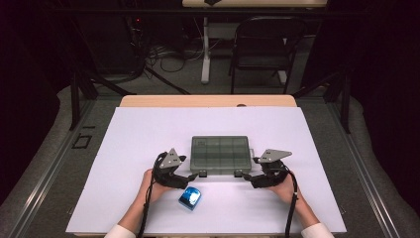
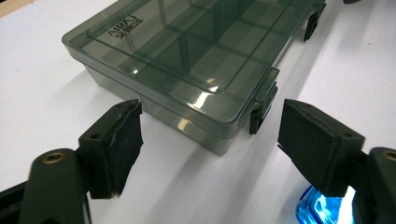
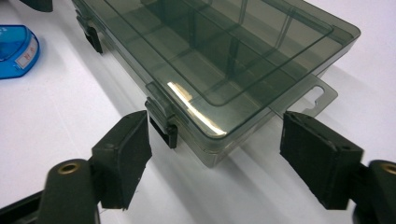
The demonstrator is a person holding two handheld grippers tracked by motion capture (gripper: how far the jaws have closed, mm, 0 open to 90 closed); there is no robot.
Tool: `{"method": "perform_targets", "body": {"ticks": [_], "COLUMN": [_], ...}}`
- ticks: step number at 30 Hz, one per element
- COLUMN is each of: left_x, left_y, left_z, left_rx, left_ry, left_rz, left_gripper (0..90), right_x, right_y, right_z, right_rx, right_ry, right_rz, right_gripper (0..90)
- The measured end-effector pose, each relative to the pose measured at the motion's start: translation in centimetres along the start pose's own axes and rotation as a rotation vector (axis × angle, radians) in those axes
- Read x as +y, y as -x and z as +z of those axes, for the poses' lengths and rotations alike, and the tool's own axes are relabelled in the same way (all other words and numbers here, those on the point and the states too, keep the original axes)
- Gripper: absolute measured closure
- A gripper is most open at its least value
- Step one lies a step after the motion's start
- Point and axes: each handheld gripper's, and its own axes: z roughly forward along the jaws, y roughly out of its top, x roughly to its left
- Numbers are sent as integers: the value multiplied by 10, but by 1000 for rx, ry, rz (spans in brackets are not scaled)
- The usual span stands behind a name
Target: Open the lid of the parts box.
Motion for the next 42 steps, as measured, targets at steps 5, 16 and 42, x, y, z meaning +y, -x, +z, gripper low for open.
{"method": "perform_targets", "body": {"ticks": [5,16,42], "left_x": [0,-2,-3], "left_y": [2,4,6], "left_z": [0,1,2], "left_rx": [0,8,34], "left_ry": [-10,-30,-33], "left_rz": [3,27,36], "left_gripper": [272,355,540], "right_x": [-1,-1,-2], "right_y": [1,-1,-1], "right_z": [0,1,3], "right_rx": [-12,-19,-19], "right_ry": [-2,-19,-38], "right_rz": [0,-10,-11], "right_gripper": [290,351,476]}}
